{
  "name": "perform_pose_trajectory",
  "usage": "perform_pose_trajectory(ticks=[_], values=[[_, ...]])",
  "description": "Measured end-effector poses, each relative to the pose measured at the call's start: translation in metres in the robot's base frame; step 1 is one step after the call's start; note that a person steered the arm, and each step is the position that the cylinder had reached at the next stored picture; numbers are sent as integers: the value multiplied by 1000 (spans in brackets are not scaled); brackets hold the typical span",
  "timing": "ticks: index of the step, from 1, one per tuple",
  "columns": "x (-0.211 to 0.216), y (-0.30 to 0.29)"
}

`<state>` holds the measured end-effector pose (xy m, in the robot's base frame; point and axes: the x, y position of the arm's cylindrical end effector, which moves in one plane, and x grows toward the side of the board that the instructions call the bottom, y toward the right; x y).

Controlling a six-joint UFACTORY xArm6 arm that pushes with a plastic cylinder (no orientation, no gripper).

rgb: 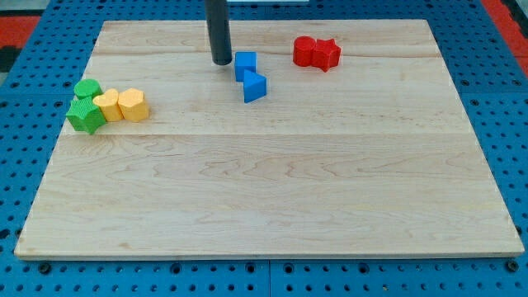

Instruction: Push the yellow hexagon diagonally towards the bottom center

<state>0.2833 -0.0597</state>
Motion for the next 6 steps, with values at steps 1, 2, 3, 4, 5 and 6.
perform_pose_trajectory(ticks=[1,2,3,4,5,6], values=[[0,19],[7,32],[33,36],[38,-35],[39,-114],[67,-151]])
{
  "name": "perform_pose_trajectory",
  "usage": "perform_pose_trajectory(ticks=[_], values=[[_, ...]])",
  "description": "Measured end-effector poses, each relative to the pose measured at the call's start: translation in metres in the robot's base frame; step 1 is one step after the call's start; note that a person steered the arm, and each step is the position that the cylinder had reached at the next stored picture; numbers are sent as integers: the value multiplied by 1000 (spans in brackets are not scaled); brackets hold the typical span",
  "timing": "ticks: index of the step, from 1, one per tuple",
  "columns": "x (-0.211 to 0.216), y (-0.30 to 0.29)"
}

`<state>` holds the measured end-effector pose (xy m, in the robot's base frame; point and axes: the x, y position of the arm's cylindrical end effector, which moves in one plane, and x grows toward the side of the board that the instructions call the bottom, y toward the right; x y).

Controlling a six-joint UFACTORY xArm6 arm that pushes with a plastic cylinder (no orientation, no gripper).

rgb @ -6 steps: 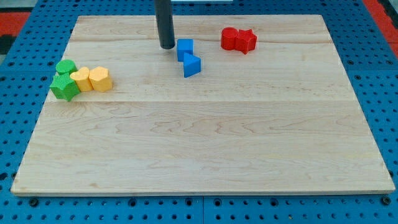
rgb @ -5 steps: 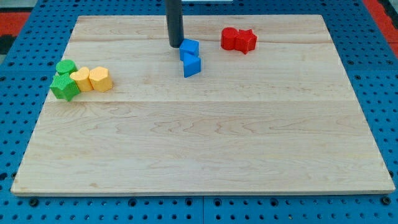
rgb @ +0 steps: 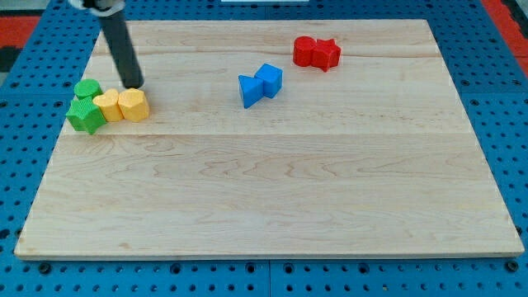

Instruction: Push the yellow hexagon diagonally towards the bottom center

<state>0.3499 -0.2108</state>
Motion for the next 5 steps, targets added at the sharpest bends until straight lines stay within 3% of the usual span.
perform_pose_trajectory(ticks=[3,5], values=[[35,4],[94,69]])
